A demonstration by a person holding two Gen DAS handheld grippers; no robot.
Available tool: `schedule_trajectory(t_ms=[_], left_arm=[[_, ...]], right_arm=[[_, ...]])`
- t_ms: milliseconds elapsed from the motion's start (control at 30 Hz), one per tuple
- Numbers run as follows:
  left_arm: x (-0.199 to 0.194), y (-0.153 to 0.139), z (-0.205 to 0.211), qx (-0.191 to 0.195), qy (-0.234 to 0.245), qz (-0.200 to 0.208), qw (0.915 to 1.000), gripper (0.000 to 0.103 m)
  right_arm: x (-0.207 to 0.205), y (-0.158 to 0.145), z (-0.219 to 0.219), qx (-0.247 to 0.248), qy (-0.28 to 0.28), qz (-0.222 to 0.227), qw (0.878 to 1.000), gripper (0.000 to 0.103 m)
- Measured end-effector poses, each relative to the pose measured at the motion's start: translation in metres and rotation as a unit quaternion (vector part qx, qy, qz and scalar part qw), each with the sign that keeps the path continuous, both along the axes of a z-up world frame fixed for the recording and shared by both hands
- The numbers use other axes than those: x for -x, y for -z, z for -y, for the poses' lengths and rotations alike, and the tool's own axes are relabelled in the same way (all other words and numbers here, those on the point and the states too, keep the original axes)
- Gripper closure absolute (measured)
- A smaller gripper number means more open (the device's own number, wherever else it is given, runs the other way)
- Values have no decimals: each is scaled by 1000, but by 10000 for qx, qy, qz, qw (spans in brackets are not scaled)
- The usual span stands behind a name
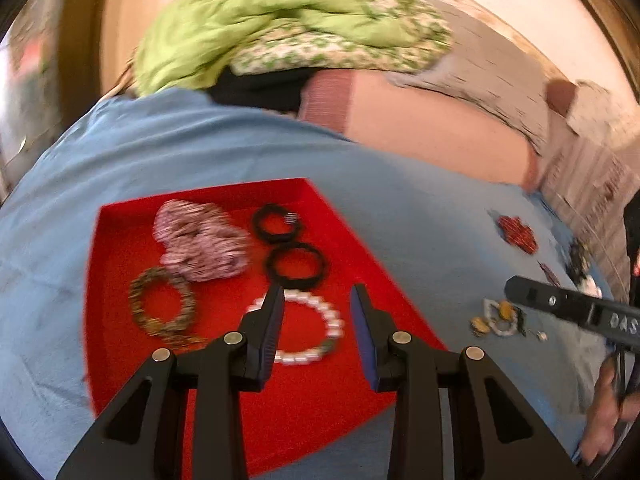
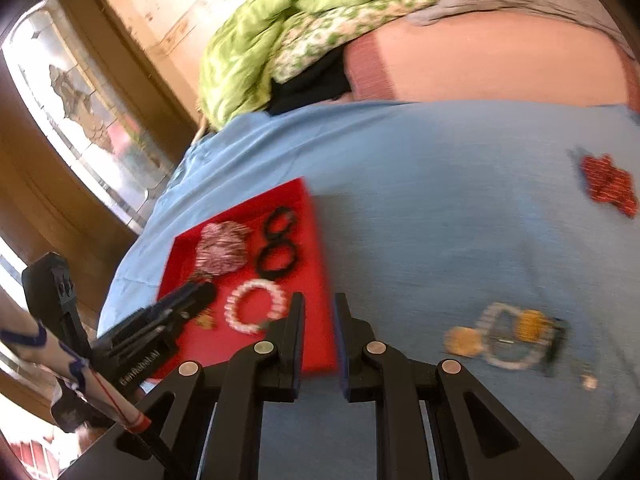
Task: Organize jewelry
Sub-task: 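Withdraw both tools from the tray toward the remaining jewelry, then grasp the gold medallion pendant with the left tool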
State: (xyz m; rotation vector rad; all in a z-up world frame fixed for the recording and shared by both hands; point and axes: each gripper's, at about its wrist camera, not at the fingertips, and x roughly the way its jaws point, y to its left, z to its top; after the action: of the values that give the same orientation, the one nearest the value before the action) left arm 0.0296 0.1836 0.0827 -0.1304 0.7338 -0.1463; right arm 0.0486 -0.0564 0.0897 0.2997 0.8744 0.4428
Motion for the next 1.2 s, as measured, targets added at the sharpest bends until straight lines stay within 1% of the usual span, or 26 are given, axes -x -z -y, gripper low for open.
schedule_trajectory(t_ms=[100,167,233,300,400,500,533,600,700,833,1000,1133,1200], left_arm=[[1,0,24,-70,319,12,9995,70],[2,3,41,-139,518,-15,9986,70],[4,5,54,-164,671,-43,9976,70],[6,8,73,-246,870,-55,9959,70],[10,12,101,-449,1241,-44,9912,70],[11,20,128,-606,1641,-131,9845,70],[9,24,137,-682,1743,-190,9821,70],[5,32,150,-712,1875,-321,9792,70],[-3,41,165,-795,1936,-432,9769,70],[-18,55,179,-883,1892,-661,9757,70],[-29,67,191,-1102,1898,-776,9725,70],[-39,69,191,-1019,1820,-845,9744,70],[-42,70,192,-1047,1833,-877,9735,70]], right_arm=[[6,6,46,18,356,-28,9994,88],[10,13,82,5,713,-65,9974,88],[10,25,117,-206,1140,-226,9930,88],[9,32,144,-334,1478,-386,9877,88],[10,36,168,-498,1733,-481,9824,88],[9,38,174,-543,1688,-528,9827,88],[9,39,175,-567,1656,-548,9830,88],[10,42,177,-644,1584,-591,9835,88],[11,42,176,-720,1475,-599,9846,88],[15,40,178,-780,1405,-553,9855,88],[17,39,184,-851,1359,-558,9855,88],[18,37,184,-856,1318,-510,9863,88],[17,36,183,-848,1295,-497,9867,88]])
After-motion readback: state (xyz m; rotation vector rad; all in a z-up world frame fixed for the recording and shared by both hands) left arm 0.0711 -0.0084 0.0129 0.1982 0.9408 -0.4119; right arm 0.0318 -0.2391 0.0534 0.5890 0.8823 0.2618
